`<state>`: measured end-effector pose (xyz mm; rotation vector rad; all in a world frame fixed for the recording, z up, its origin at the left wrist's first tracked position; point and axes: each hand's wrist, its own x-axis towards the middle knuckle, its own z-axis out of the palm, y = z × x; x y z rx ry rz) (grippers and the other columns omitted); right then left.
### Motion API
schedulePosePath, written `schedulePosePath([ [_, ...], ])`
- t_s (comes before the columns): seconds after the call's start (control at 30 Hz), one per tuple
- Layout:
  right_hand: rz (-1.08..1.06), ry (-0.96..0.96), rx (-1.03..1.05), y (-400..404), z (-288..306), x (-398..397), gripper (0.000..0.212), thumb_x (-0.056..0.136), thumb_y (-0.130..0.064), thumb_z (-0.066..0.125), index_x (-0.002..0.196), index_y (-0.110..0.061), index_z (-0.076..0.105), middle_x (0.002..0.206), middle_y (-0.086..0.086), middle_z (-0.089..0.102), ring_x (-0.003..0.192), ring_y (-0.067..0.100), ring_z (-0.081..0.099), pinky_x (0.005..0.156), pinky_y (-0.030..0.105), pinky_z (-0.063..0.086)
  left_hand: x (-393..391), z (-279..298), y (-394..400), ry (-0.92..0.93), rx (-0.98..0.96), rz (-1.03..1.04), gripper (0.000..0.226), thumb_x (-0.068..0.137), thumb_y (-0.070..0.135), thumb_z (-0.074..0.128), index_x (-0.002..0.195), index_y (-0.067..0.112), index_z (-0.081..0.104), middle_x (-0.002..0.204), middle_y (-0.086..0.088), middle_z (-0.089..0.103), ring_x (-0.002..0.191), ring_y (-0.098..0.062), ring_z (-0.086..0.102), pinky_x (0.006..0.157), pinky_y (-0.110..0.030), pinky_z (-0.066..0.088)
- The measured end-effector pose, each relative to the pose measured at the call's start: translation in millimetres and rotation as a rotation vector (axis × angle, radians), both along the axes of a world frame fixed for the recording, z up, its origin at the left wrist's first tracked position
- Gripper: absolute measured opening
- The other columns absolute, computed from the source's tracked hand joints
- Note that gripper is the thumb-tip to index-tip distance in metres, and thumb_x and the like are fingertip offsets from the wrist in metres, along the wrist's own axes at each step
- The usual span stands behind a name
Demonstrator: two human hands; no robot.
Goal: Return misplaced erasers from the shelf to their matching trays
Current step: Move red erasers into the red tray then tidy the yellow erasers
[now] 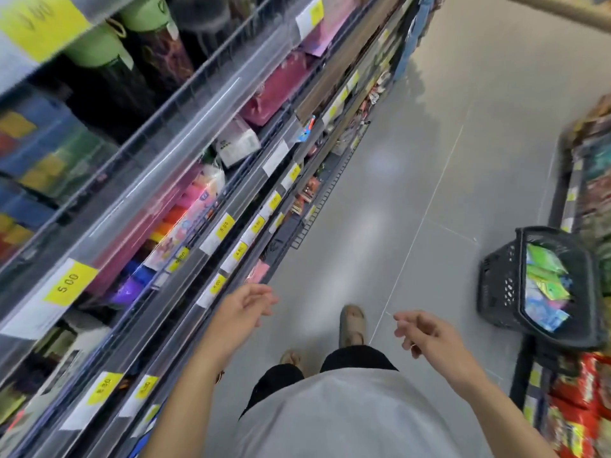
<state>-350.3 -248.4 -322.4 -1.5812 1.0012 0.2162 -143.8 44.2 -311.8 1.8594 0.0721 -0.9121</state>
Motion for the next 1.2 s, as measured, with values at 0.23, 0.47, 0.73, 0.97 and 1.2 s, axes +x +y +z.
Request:
schedulePosePath([
  [0.23,0.262,-0.160,0.019,-68,28,155,0.015,0.097,-0.014,0.062,0.103,-0.021,0.073,0.085,0.001,0.074,0.067,0.012,0.064,0.062,0.031,0.050,60,72,-50,-0.197,-0.079,0.192,0.017,0.090,0.036,0.065,0.102,0.045,0.073,0.109,0.012,0.078,0.102,-0.007,0.072,0.082,-0.027,0.056],
  [0.47,0.669,-0.558,0.050,-90,141,320,0.016,0.097,-0.016,0.065,0.099,-0.029,0.074,0.072,-0.005,0.067,0.063,0.011,0.059,0.057,0.021,0.049,109,211,-89,-0.716,-0.134,0.413,0.016,0.093,0.039,0.063,0.108,0.042,0.071,0.108,0.011,0.078,0.098,-0.010,0.073,0.082,-0.025,0.059],
  [0.73,0.998,-0.927,-0.030,-61,284,416,0.015,0.096,-0.021,0.066,0.108,-0.029,0.071,0.092,0.001,0.070,0.082,0.019,0.065,0.072,0.021,0.050,151,329,-100,-1.316,0.070,0.544,0.014,0.098,0.040,0.060,0.110,0.044,0.066,0.106,0.014,0.075,0.101,-0.009,0.070,0.083,-0.017,0.052],
  [0.97,0.909,-1.192,-0.409,-34,363,488,0.009,0.094,-0.025,0.068,0.103,-0.025,0.070,0.090,-0.010,0.068,0.080,0.008,0.062,0.078,0.023,0.051,212,345,-95,-1.342,0.685,0.383,0.034,0.100,0.051,0.053,0.123,0.028,0.064,0.105,0.017,0.065,0.102,-0.015,0.063,0.087,-0.038,0.051],
  [1.2,0.986,-0.680,-0.893,-16,380,580,0.057,0.077,-0.072,0.066,0.100,-0.019,0.071,0.096,0.009,0.074,0.090,0.031,0.069,0.087,0.043,0.056,222,328,-93,-1.306,0.947,0.246,0.032,0.099,0.063,0.041,0.103,0.042,0.063,0.090,0.016,0.067,0.085,-0.017,0.064,0.061,-0.032,0.036],
])
